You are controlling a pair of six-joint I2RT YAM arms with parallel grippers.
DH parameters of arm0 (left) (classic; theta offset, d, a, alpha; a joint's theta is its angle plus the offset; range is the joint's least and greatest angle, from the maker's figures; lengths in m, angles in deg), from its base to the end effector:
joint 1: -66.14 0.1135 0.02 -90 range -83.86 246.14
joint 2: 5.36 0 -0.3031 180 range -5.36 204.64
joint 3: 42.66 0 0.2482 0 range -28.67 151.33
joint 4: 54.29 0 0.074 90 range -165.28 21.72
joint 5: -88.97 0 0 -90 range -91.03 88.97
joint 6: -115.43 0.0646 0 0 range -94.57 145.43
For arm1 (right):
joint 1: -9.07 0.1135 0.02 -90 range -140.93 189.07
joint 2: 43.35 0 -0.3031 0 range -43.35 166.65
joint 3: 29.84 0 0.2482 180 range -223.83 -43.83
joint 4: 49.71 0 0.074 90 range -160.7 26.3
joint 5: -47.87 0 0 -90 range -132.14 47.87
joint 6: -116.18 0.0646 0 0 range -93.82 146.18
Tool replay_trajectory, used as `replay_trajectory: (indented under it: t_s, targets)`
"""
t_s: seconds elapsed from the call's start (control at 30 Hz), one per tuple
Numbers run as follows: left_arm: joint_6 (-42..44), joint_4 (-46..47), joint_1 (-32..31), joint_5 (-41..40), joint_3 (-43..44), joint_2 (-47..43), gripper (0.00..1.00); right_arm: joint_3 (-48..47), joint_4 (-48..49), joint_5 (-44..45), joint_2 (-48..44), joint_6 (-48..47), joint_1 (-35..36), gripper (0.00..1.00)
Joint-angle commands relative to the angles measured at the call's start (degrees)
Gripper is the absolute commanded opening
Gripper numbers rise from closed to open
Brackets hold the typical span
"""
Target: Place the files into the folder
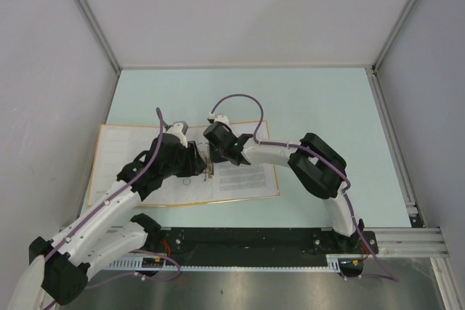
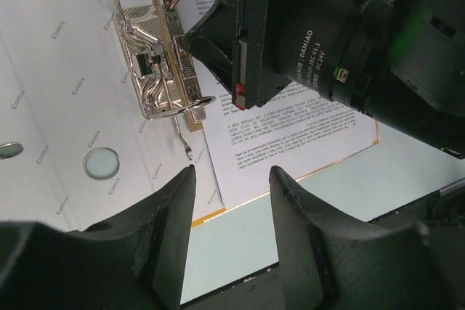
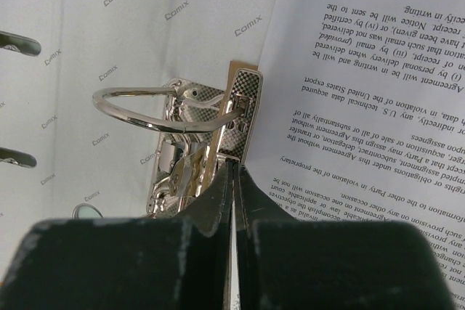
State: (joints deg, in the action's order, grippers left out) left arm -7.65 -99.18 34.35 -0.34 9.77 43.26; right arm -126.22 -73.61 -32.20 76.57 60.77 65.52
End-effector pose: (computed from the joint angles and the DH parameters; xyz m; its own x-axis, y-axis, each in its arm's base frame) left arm 0.1456 -0.0911 0.2663 -0.7597 -0.1712 -0.6273 0.1430 0.8971 -0.4181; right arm 0.2811 0.4037 0.1757 -0.7646 -0.1411 -0.6289 -0.3916 0.8767 0.2794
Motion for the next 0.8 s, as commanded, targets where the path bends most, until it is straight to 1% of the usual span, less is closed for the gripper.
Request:
replay_trajectory:
  t_s: [0.0, 0.1, 0.27, 0.43, 0.5, 0.53, 0.57, 0.6, 0.67, 0.7, 0.77]
  targets:
    - [-1.02, 2.42, 0.41, 0.63, 0.06, -0.02, 0.51, -1.10, -5.47, 1.23, 5.84, 0.75, 0.51, 0.00]
    - [-1.72, 2.59, 0.41, -0.07, -0.38, 0.77, 0.53, -2.77, -7.22, 1.40, 8.82, 0.65, 1.30, 0.00]
    - [-2.69, 3.12, 0.50, -0.51, -0.38, 0.42, 0.54, -5.50, -11.70, 1.49, 12.97, 0.92, 2.26, 0.00]
    - [-3.92, 2.51, 1.47, -4.64, 0.15, 0.51, 0.58, -6.99, -13.99, 0.53, 16.22, -0.57, 3.05, 0.00]
    - [-4.88, 3.20, 2.87, -5.96, -0.55, 1.56, 0.60, -7.61, -14.34, -0.17, 17.54, -1.88, 3.41, 0.00]
    - [-5.15, 3.99, 3.48, -5.53, -1.34, 1.91, 0.59, -8.92, -15.48, -0.70, 18.15, -2.50, 3.58, 0.00]
    - [-6.28, 6.00, 6.01, -3.00, -3.61, 2.00, 0.58, -10.41, -16.88, -1.05, 20.16, -3.03, 3.84, 0.00]
    - [-7.25, 7.15, 7.26, -1.67, -5.11, 1.57, 0.56, -11.81, -18.20, -1.14, 21.14, -3.82, 4.54, 0.00]
    - [-9.10, 12.40, 10.06, 1.84, -9.84, -1.23, 0.55, -15.77, -21.89, -1.06, 23.25, -6.28, 4.99, 0.00]
    - [-9.54, 13.22, 10.52, 2.64, -10.65, -2.29, 0.55, -16.39, -22.86, -1.58, 24.65, -6.98, 5.16, 0.00]
    - [-9.46, 13.32, 11.05, 1.78, -11.36, -5.01, 0.66, -16.40, -23.57, -2.11, 25.10, -8.13, 5.25, 0.00]
